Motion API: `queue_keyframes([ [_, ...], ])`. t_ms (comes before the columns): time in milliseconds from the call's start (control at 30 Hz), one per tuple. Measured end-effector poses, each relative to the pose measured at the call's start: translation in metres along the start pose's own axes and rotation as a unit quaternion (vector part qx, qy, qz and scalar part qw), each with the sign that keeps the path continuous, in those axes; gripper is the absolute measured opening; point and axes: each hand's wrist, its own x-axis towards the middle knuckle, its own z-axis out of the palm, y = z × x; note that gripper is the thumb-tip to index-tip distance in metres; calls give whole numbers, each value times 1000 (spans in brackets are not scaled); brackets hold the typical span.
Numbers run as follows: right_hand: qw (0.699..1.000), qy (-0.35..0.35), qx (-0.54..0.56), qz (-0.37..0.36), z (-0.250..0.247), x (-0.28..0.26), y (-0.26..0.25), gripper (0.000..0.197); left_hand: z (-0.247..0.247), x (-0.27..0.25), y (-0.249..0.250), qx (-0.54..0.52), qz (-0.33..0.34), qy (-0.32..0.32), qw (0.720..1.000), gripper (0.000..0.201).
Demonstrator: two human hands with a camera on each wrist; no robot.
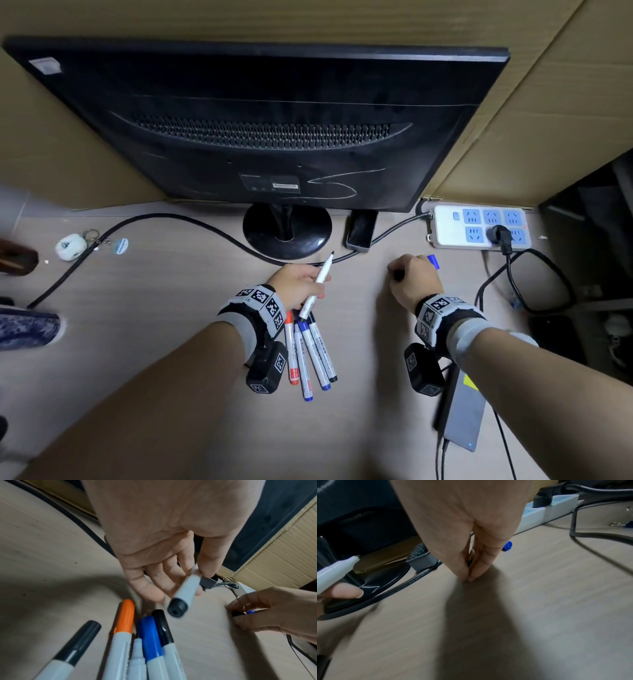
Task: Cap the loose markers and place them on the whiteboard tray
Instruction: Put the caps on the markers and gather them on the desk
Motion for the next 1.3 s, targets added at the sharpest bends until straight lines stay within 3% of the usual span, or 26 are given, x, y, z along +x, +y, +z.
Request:
queue_keyframes([
  [100,999,-25,34,10,5,-8,3,21,-3,-2,-4,-45,15,6,999,27],
  [233,994,-82,66,33,12,-24,5,10,-3,-10,-4,-20,39,-3,999,28],
  [367,988,-115,82,61,14,-44,4,14,-2,-20,-6,14,52,-8,999,29],
  [533,992,-111,50,38,17,-62,13,31,0,-33,-16,67,67,19,995,29],
  [700,988,-103,111,39,3,-78,-9,20,-9,-52,-23,113,108,81,984,29],
  [833,987,-109,119,-17,-10,-89,-37,20,-24,-69,-21,132,119,95,979,28],
  [1100,963,-127,225,-81,-22,-98,-75,20,-48,-90,-16,201,141,91,965,28],
  [1300,926,-143,341,-78,-23,-102,-89,8,-60,-95,-24,185,133,103,968,27],
])
